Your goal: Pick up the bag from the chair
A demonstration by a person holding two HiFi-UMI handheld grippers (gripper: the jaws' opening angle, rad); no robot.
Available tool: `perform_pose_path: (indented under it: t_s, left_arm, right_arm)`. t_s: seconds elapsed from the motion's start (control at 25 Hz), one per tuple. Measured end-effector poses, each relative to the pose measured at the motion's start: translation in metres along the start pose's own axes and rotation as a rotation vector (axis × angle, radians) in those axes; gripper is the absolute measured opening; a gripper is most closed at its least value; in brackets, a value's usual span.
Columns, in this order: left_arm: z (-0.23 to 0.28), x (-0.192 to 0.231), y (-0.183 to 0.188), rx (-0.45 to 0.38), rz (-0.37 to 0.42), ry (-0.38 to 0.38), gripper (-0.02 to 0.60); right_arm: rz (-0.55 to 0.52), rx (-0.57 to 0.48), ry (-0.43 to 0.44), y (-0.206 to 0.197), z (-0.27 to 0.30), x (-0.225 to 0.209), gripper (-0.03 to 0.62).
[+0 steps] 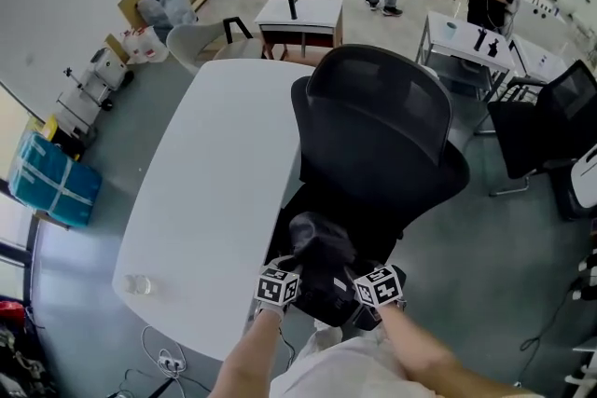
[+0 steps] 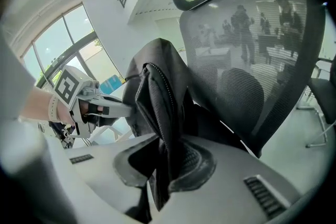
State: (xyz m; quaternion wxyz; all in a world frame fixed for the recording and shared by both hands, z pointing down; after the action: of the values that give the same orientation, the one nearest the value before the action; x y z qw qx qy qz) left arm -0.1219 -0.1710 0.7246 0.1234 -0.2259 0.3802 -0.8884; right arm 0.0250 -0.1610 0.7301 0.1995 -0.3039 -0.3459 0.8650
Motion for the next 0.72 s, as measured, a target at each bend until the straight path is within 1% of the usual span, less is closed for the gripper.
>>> perform_pose_path:
  t_s: [0.24, 0.52, 0.72]
  left_arm:
    - [-0.016, -0.011, 0.029, -0.084, 0.002, -0.016, 0.041]
    - [-0.035, -0.03, 0.083, -0.206, 0.069, -0.036, 0.041]
    - [-0.057, -0.044, 0.124, -0.298, 0.106, -0.043, 0.038]
  right_arm:
    - [-0.086, -0.064, -0.014, 0.033, -0.017, 0.002, 0.048]
    - [-0.171, -0.165, -0.029, 0.08, -0.043, 0.004, 0.047]
    - [-0.241, -0.243, -0.014, 0.118, -0.069, 0.016, 0.044]
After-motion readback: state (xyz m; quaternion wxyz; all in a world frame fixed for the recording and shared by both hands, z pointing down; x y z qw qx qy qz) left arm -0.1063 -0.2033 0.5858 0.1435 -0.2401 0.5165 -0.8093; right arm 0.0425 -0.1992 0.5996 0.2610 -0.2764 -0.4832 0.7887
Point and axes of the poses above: the fingertips, and each gripper's own axes: z forward along the fingers, x to its left, y out of its top, the point moved 2 cm from there along -z, backward along the fingers, and after that the axes turned 11 degrees about -x, right-handed, at the moved point
